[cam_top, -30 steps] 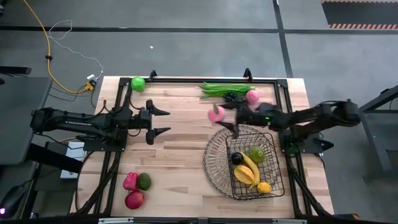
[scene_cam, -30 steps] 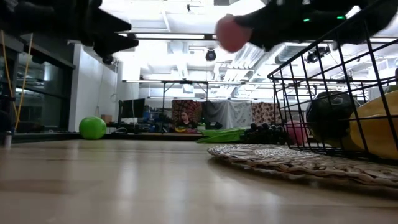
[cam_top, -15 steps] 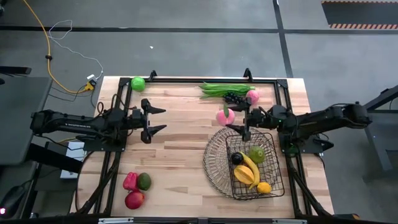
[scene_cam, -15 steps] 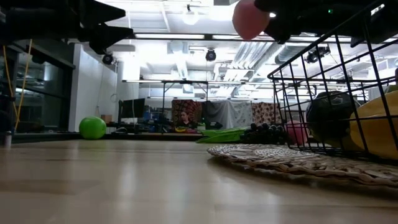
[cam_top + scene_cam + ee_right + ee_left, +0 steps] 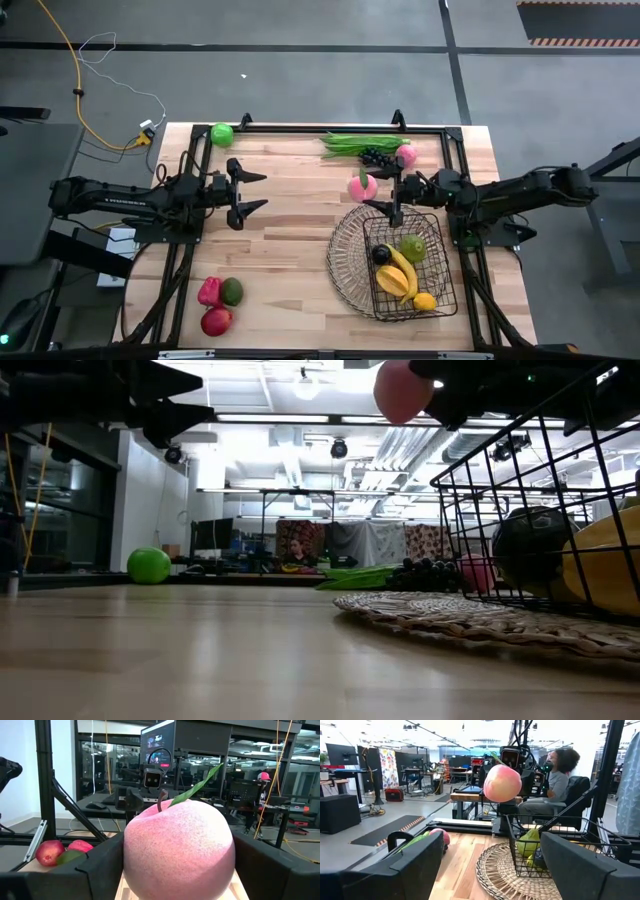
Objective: Build produce basket
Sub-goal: Put the left peach into the wire basket
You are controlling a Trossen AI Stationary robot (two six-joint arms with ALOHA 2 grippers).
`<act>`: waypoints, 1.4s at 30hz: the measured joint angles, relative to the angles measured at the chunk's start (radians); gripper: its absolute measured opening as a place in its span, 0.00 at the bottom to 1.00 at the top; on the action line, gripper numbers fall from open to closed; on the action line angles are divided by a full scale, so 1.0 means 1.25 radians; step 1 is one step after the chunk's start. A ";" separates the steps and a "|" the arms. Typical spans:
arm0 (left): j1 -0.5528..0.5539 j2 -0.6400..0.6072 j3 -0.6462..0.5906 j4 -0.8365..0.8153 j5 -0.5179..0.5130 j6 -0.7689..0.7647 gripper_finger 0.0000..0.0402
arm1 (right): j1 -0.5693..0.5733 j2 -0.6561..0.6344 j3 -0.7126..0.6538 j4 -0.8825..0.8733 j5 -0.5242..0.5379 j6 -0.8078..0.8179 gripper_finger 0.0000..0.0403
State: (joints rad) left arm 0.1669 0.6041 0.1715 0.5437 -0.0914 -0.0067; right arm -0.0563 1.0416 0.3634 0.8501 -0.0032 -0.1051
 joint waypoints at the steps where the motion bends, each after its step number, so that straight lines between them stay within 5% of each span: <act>1: 0.000 0.000 0.000 0.000 0.000 0.000 0.80 | 0.000 0.000 0.000 0.000 0.000 0.000 0.77; 10: 0.000 0.000 0.000 0.000 -0.002 0.000 0.80 | 0.000 0.000 0.000 0.000 0.000 0.002 0.77; 15: 0.000 0.000 0.000 0.000 0.001 -0.013 0.80 | 0.006 -0.002 0.026 -0.038 -0.009 0.128 0.77; 22: 0.000 0.001 0.000 -0.003 0.001 -0.013 0.80 | 0.139 -0.002 0.200 -0.485 -0.038 0.200 0.77; 28: 0.000 0.001 0.000 -0.004 0.001 -0.016 0.80 | 0.348 0.001 0.399 -1.011 0.099 0.476 0.77; 32: 0.000 0.001 0.000 -0.006 0.001 -0.024 0.80 | 0.501 0.000 0.502 -1.231 0.219 0.741 0.77; 37: 0.000 0.001 0.000 -0.007 0.001 -0.034 0.80 | 0.643 0.014 0.521 -1.316 0.296 1.015 0.77; 42: 0.000 0.001 0.000 -0.009 0.001 -0.034 0.80 | 0.694 0.094 0.505 -1.318 0.251 1.167 0.77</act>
State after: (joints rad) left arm 0.1668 0.6047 0.1715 0.5324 -0.0898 -0.0494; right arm 0.8114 1.1587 0.9943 -0.7968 0.3100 1.3542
